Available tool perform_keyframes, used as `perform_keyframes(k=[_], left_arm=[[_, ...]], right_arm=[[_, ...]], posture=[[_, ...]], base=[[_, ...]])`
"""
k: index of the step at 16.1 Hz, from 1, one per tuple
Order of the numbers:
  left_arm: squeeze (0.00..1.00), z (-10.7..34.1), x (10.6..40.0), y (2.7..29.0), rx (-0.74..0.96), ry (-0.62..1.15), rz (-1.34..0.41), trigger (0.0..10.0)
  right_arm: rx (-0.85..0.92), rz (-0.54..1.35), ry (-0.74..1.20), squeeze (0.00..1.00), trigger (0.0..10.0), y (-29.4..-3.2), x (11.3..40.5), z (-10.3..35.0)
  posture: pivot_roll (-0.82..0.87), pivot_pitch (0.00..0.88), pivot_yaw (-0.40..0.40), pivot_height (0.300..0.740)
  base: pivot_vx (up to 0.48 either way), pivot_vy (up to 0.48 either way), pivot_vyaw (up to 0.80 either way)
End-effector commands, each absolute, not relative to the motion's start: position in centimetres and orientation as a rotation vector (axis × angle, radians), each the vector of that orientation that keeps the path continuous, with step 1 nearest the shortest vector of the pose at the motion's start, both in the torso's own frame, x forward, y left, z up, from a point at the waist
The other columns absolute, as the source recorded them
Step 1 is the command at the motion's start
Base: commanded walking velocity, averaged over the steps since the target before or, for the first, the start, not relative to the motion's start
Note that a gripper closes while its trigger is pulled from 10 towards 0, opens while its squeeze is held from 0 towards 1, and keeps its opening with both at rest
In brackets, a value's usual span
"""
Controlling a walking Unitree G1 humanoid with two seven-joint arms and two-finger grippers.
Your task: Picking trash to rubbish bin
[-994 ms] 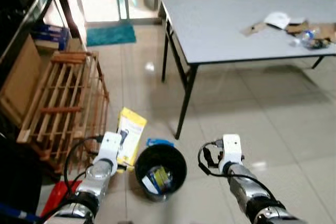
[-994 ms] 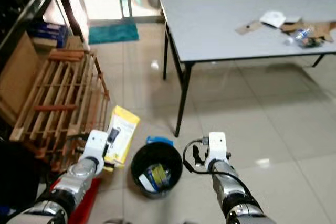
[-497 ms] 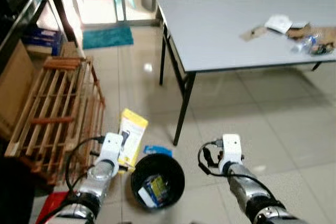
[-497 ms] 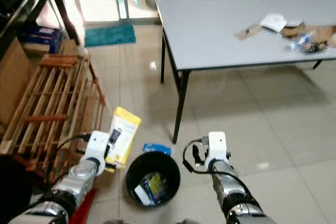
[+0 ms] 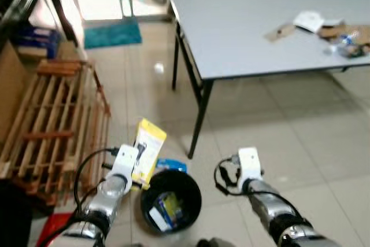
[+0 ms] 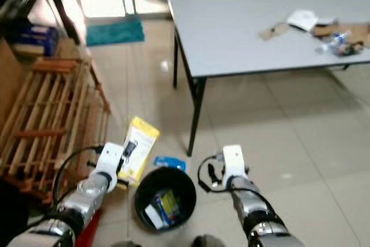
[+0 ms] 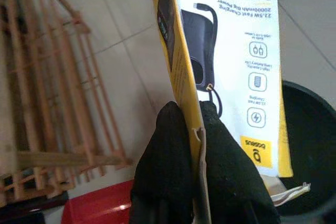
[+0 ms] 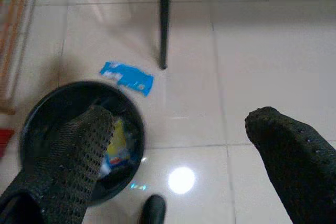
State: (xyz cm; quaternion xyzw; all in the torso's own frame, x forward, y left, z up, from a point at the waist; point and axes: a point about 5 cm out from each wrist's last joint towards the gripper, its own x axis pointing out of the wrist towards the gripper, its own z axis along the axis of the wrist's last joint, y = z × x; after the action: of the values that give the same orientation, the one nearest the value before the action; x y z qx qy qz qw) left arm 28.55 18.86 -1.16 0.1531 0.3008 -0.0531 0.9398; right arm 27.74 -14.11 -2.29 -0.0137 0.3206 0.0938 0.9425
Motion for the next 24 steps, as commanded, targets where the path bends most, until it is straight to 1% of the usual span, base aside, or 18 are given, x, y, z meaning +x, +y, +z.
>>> perform_keyframes(k=[1,4,7,10,13,18,21,24], left_arm=[[0.00,-1.4,28.4,18.6,0.335,0.642,-0.146,10.0],[0.00,-1.4,28.7,17.7,0.348,0.654,-0.193,10.0],[0.00,-1.7,28.6,15.7,0.365,0.679,-0.274,10.0],[0.00,-2.1,28.3,14.9,0.380,0.693,-0.311,10.0],[0.00,-2.7,27.6,13.7,0.467,0.711,-0.395,10.0],[0.00,-2.6,27.8,13.2,0.532,0.699,-0.383,10.0],[0.00,-2.2,28.3,13.3,0.571,0.671,-0.328,10.0],[0.00,-2.0,28.5,13.2,0.557,0.661,-0.313,10.0]], right_arm=[[-0.044,0.229,0.714,0.00,10.0,-13.7,26.8,-3.1],[-0.030,0.258,0.736,0.00,10.0,-13.4,26.6,-3.3],[0.041,0.327,0.730,0.00,10.0,-12.5,26.8,-2.9],[0.084,0.361,0.725,0.00,10.0,-11.9,26.6,-2.7],[0.121,0.429,0.695,0.00,10.0,-10.6,26.1,-2.0],[0.138,0.454,0.697,0.00,10.0,-10.2,24.4,-1.2],[0.153,0.469,0.689,0.00,10.0,-9.8,23.9,-0.3],[0.156,0.467,0.693,0.00,10.0,-9.7,23.6,-0.1]], posture=[[-0.01,0.127,-0.055,0.740],[-0.02,0.143,-0.057,0.740],[-0.05,0.195,-0.064,0.740],[-0.07,0.222,-0.066,0.740],[-0.10,0.274,-0.067,0.740],[-0.13,0.328,-0.061,0.740],[-0.14,0.334,-0.058,0.740],[-0.14,0.337,-0.057,0.740]], base=[[0.000,0.000,0.00],[0.000,0.000,0.00],[0.000,0.000,0.00],[0.000,0.000,0.00],[0.000,0.000,0.00],[0.000,0.000,0.00],[0.000,0.000,0.00],[0.000,0.000,0.00]])
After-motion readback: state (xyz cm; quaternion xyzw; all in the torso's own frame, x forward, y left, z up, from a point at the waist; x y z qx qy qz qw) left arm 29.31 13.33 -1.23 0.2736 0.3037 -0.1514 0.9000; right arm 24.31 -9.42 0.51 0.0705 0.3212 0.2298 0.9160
